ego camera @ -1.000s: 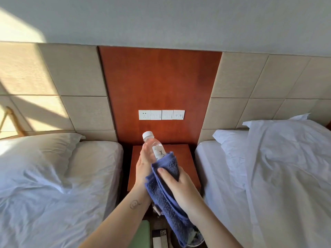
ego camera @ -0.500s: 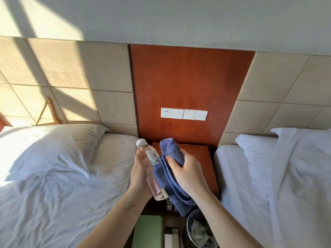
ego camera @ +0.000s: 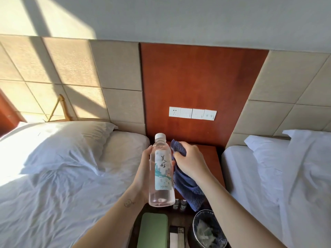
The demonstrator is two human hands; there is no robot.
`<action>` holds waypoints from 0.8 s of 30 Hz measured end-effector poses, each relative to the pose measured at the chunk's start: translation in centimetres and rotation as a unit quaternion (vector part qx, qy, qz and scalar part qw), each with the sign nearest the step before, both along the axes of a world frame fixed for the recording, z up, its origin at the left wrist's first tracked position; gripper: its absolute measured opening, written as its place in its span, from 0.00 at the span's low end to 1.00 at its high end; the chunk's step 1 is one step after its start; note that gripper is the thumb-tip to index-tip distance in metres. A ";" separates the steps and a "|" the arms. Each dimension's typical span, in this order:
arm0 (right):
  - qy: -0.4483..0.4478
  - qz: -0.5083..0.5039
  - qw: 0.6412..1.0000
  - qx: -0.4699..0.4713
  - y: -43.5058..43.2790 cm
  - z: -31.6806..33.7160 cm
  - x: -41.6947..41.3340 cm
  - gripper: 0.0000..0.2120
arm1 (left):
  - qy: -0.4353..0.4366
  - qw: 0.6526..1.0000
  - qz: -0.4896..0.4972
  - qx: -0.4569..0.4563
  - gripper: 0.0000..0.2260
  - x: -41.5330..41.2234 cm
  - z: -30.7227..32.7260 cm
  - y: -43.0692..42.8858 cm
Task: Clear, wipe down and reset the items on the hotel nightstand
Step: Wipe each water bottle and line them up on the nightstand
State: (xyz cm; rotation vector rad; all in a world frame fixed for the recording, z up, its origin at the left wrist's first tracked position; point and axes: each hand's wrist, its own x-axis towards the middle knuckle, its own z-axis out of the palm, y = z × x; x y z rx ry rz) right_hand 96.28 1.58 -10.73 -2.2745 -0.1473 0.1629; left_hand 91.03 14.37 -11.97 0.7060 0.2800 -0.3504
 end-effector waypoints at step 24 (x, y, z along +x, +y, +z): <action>-0.321 -0.034 0.929 -0.181 -0.6 3.0 2.4 0.09 | 0.011 0.995 0.017 0.098 0.23 1.2 -2.3 1.1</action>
